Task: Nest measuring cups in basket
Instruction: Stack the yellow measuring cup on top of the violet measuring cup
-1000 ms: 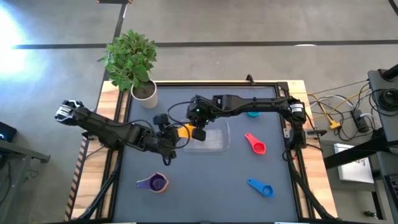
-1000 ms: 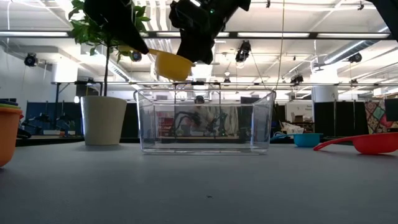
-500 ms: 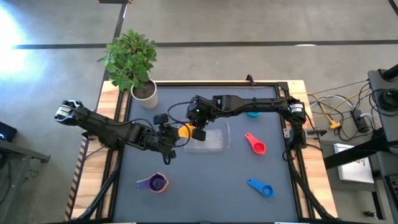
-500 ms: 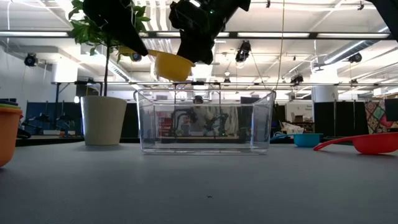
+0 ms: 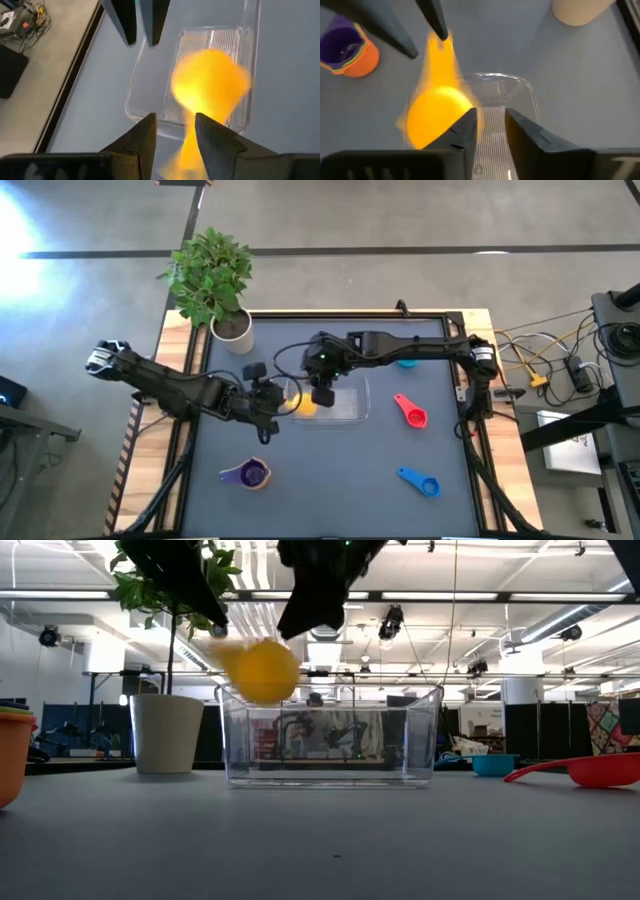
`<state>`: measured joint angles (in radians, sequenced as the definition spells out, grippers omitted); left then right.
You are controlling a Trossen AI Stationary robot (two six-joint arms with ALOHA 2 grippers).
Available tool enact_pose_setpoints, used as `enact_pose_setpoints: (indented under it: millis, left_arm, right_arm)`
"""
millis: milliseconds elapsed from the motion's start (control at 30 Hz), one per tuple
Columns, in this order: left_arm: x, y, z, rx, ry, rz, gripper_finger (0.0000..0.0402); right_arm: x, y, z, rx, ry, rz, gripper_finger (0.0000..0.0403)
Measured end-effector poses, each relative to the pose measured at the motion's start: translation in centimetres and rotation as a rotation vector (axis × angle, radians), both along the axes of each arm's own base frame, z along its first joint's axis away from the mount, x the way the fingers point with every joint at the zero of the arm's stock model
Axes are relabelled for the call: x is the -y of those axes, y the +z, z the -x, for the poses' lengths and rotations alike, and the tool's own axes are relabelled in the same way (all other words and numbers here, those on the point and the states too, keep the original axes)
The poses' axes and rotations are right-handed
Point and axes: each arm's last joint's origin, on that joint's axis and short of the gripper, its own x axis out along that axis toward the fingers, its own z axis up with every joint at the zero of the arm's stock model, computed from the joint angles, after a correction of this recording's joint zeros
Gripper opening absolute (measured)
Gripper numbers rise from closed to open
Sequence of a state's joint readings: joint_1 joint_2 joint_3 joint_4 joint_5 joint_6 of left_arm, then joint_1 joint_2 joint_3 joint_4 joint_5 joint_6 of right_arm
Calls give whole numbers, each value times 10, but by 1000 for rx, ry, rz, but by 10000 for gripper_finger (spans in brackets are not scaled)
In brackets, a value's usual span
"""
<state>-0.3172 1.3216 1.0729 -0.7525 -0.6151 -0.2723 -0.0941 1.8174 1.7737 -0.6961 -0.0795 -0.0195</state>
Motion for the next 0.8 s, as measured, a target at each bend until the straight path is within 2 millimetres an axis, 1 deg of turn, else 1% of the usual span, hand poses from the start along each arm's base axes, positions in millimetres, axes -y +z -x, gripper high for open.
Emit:
enact_pose_setpoints:
  millis: [67,167,300,367,500,533,633,800]
  left_arm:
    - [2,4,6,19,-4,16,100]
    - [7,10,16,44,-18,37,63]
    - [12,19,30,93,-39,74,12]
    - [14,21,35,111,-42,90,3]
    - [15,18,45,141,-24,87,6]
    - [15,16,47,143,-19,84,6]
    - [16,10,50,141,-13,88,6]
    - [17,-2,52,196,-28,85,7]
  right_arm:
    - [-3,8,5,16,7,3,124]
    - [-6,25,14,58,15,9,151]
    - [-6,42,25,100,-8,38,171]
    - [-7,46,29,103,-22,50,176]
    - [-8,51,41,75,-26,46,178]
    - [-8,51,45,56,-26,45,178]
    - [-8,40,48,-10,-21,43,178]
    - [-8,4,44,-102,3,56,178]
